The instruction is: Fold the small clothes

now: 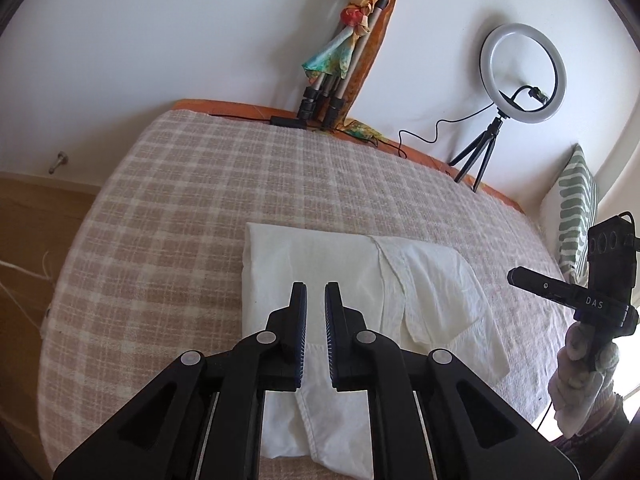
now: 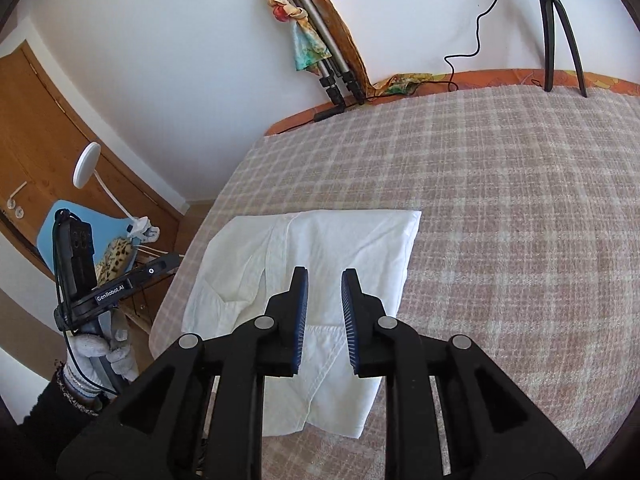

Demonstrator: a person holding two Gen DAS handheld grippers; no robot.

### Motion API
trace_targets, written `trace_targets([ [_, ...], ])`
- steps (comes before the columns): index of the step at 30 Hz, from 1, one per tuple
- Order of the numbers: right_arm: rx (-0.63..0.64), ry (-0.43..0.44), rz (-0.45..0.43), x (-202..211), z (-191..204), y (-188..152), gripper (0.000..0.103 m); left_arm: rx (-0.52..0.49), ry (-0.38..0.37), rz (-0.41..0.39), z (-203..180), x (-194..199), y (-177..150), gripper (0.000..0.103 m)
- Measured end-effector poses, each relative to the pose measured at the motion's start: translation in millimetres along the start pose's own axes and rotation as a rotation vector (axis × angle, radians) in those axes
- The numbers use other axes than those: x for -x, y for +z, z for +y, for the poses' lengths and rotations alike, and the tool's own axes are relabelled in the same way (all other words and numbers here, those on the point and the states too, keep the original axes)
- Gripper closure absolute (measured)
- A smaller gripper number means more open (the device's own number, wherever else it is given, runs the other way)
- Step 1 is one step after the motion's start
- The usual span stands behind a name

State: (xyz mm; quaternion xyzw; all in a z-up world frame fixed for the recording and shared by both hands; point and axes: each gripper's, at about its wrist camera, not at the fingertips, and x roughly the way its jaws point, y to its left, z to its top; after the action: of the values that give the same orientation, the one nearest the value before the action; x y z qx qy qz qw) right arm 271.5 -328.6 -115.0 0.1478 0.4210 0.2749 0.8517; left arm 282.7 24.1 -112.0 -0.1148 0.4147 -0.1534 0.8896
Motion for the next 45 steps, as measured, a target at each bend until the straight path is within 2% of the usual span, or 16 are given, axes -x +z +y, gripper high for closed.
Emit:
trace_targets([
  [4,0.018,0.003,0.041,-32,-1,10,0.084,0.026,0.021,0.030,5,-29,10,0.095],
  [7,0.041,-0.036,0.084,-58,-5,9,0.084,0.040,0.043,0.092,15,-51,5,0.095],
  [9,0.063,-0.095,0.124,-75,-11,5,0.084,0.047,0.048,0.130,20,-61,-2,0.095],
  [11,0.051,-0.102,0.156,-86,-20,-1,0.084,0.035,0.051,0.152,22,-66,-9,0.096],
  [14,0.023,-0.083,0.162,-84,-27,-1,0.085,0.017,0.049,0.150,23,-66,-15,0.096],
  [17,-0.029,-0.094,0.139,-69,-36,2,0.084,0.043,0.044,0.147,29,-59,-16,0.096],
  [19,-0.077,-0.090,0.113,-55,-45,4,0.080,0.038,0.086,0.130,32,-51,-15,0.096],
  [21,-0.104,-0.093,0.084,-40,-53,4,0.060,0.034,0.124,0.109,37,-40,-15,0.095],
  [22,-0.108,-0.094,0.072,-34,-55,2,0.056,0.051,0.129,0.105,43,-35,-15,0.095],
  [26,-0.146,-0.042,0.077,-21,-62,-7,0.049,0.176,0.047,0.105,66,-20,-14,0.091],
  [28,-0.164,-0.023,0.088,-18,-66,-15,0.045,0.211,-0.003,0.104,70,-15,-15,0.073],
  [29,-0.173,-0.012,0.097,-18,-67,-19,0.045,0.229,-0.027,0.102,72,-14,-16,0.054],
  [30,-0.183,-0.001,0.107,-18,-69,-23,0.045,0.251,-0.045,0.099,74,-13,-17,0.045],
  [36,-0.259,0.070,0.143,-22,-78,-42,0.045,0.366,-0.173,0.155,80,-28,-26,0.045],
  [43,-0.333,0.133,0.159,-39,-89,-51,0.045,0.406,-0.233,0.220,77,-53,-33,0.046],
  [45,-0.343,0.155,0.162,-42,-91,-50,0.045,0.398,-0.238,0.206,76,-53,-34,0.047],
])
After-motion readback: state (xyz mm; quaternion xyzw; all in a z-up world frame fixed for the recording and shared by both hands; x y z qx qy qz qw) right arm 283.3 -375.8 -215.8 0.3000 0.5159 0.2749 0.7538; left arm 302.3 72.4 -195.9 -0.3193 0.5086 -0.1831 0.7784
